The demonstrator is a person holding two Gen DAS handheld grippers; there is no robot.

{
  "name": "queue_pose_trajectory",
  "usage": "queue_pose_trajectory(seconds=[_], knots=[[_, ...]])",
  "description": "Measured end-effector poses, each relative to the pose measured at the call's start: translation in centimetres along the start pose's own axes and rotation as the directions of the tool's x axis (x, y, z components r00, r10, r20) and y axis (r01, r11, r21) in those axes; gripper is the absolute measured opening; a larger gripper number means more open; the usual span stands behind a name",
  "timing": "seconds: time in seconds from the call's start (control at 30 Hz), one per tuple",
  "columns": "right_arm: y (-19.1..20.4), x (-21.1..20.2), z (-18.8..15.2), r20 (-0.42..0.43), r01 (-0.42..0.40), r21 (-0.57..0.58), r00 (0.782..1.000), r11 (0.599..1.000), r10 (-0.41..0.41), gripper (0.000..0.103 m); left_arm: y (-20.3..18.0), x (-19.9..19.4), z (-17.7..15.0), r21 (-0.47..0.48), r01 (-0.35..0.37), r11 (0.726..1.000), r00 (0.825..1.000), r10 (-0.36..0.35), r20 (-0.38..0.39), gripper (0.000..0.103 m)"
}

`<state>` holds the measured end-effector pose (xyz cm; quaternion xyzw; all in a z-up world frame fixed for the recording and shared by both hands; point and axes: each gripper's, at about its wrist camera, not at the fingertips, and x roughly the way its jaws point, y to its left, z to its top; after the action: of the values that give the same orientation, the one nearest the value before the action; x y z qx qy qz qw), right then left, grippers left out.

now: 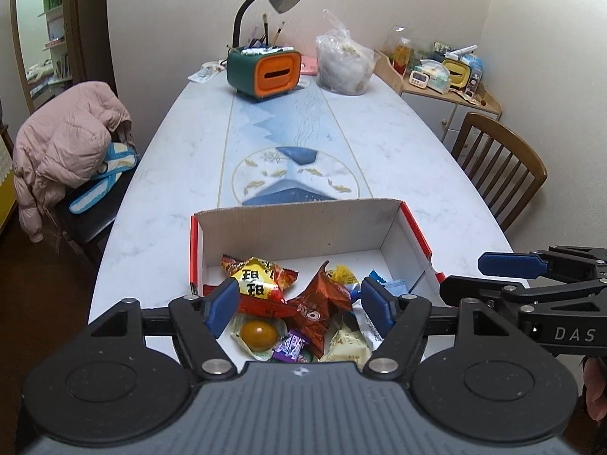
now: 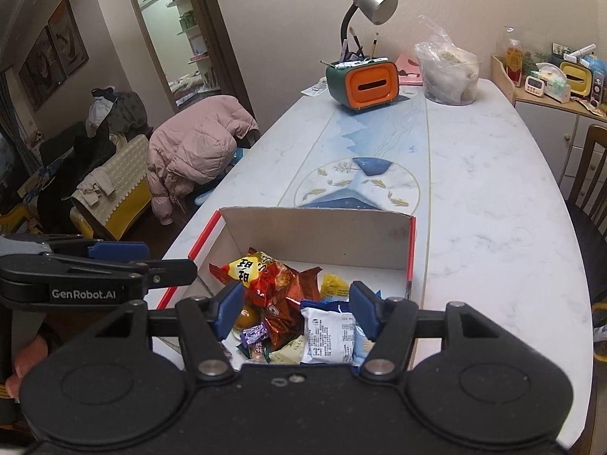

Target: Organize snacks

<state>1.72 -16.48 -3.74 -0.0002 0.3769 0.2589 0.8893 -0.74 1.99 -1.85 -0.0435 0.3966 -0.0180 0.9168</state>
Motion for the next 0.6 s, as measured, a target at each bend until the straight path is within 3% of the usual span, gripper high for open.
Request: queue_pose_trajectory(seconds=[0.03,0.07,0.13,0.3,0.6], knots=[[-0.2,-0.1,0.0,0.002,-0.002,0.003,1.0,1.0,0.002,0.066,-0.1,0.0,0.1,-0.003,-0.001,1.0,1.0,0.001,0.002,0.071],[-0.2,-0.3,0.0,0.005,-0.003,0.005,1.0,1.0,0.003,0.083,-0.1,0.0,0.1,-0.007,0.002,1.0,1.0,-0.002,0.004,0.071],[-0.3,-0.7,-0.1,0.032,0.008,-0.002,0.999,1.0,-0.008,0.1,-0.4,-0.1,0.1,-0.011,0.002,1.0,1.0,-0.002,0.011,0.075],[-0.6,-1.7,-0.2,0.073,0.004,-0.032,0.997,0.999,-0.001,0.102,-1.1,-0.4,0.0,-0.016,0.022,1.0,0.999,-0.022,0.034,0.083],[-0.7,-2.2,-0.8,0.138,-0.013,-0.036,0.99,0.999,0.018,0.103,-1.1,-1.5,-1.0,-0.048,0.008,0.999,0.999,-0.005,0.051,0.09]])
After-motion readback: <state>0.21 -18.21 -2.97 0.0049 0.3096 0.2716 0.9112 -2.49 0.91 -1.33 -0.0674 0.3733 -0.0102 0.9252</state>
